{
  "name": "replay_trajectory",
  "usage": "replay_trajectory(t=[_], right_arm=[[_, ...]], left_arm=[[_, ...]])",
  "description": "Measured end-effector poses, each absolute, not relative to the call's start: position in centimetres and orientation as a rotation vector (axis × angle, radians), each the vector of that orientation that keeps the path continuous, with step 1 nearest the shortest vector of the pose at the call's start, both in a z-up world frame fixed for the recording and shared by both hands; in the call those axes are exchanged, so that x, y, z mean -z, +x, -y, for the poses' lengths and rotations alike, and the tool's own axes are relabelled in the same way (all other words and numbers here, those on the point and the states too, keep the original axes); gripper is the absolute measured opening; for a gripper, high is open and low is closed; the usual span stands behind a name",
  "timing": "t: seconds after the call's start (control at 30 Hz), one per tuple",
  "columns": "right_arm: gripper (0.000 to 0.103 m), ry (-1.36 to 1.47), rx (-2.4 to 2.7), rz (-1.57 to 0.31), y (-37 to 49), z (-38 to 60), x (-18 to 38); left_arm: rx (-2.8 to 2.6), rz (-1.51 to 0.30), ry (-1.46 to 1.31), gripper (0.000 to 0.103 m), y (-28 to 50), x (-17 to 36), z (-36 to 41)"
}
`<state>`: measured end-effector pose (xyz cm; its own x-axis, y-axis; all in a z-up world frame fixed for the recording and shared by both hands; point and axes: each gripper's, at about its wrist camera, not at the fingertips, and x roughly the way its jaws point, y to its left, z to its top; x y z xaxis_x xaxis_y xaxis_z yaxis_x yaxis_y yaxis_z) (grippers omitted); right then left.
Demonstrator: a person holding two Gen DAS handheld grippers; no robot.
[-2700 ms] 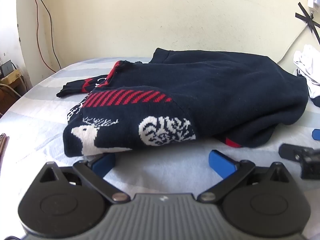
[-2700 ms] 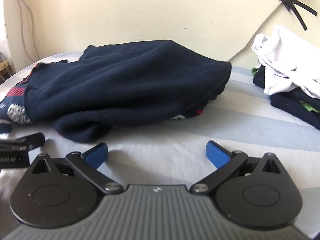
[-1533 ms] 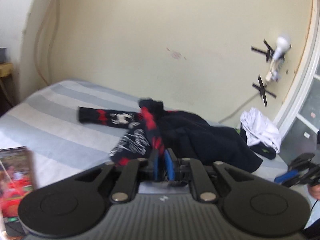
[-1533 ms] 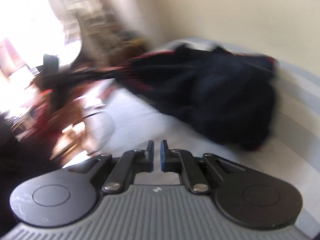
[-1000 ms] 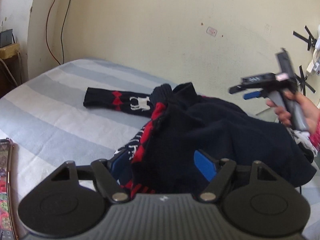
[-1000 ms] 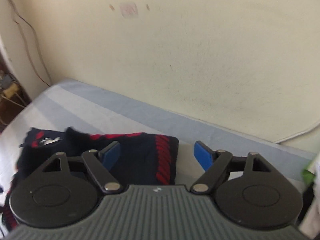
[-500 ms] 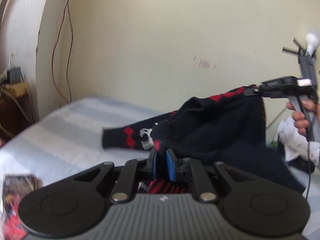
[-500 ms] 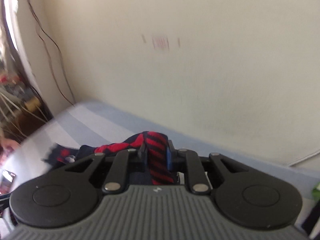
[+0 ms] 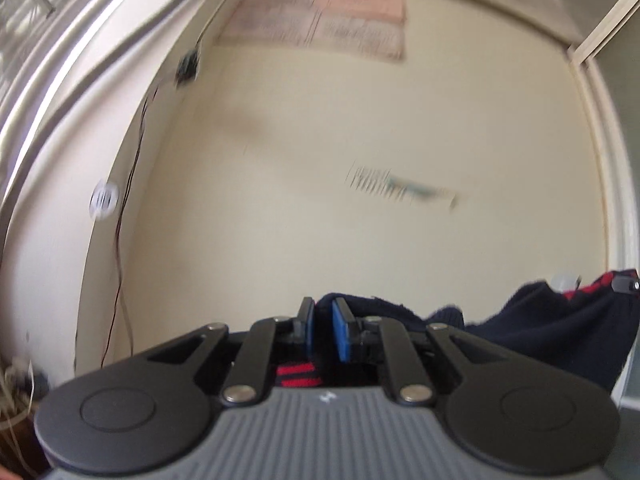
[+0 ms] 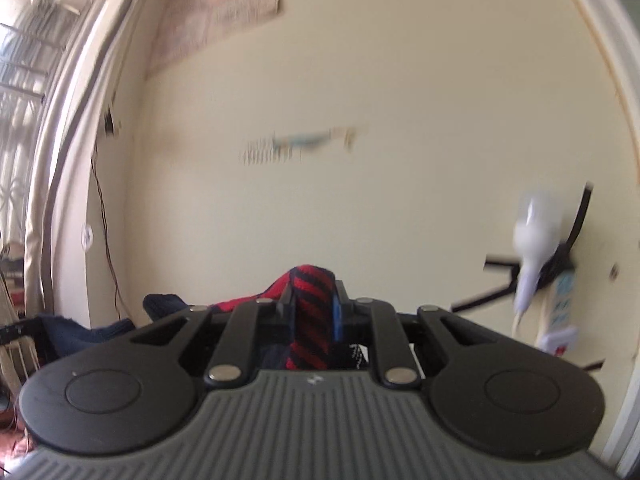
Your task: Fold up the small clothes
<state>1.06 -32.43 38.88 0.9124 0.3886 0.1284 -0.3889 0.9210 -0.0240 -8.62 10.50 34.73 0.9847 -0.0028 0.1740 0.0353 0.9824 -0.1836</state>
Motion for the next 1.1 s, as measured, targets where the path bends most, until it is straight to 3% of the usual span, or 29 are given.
replay_trajectory(t=[0.23,0.47,0.67,0.7,0.77,0.9,1.1], right_arm=[[0.019,0.045,-0.437,0.288,-3.7,35.0,-43.1],[0.020,0.087,-0.492,0.171,4.0,38.7,-41.7],[0.022,0.149,-0.362,-0.133,19.9,37.3,-32.3],[0.029,0.135,-0.321,-0.202,23.6,36.6,-29.8],[0.039,0.079,-0.226,-0.340,30.2,35.6,-24.4],[0.039,0.175,-0.219,-0.544,34.6,39.7,-15.0],[0.044,0.163,-0.319,-0.708,31.8,47.1,-7.0]], left_arm=[[0.035,0.326,-0.134,0.010,-11.6,-40.3,-6.8],[0.026,0.153,-0.082,0.010,-2.5,-36.7,-5.2],[-0.099,-0.172,0.032,0.016,15.8,-26.5,-0.4],[-0.134,-0.264,0.096,0.017,19.0,-23.5,0.7],[-0.172,-0.490,0.124,0.010,23.3,-17.3,1.3],[-0.058,-0.605,0.050,0.011,20.9,-9.4,-1.1],[0.061,-0.659,-0.006,0.012,13.0,-4.5,-6.0]])
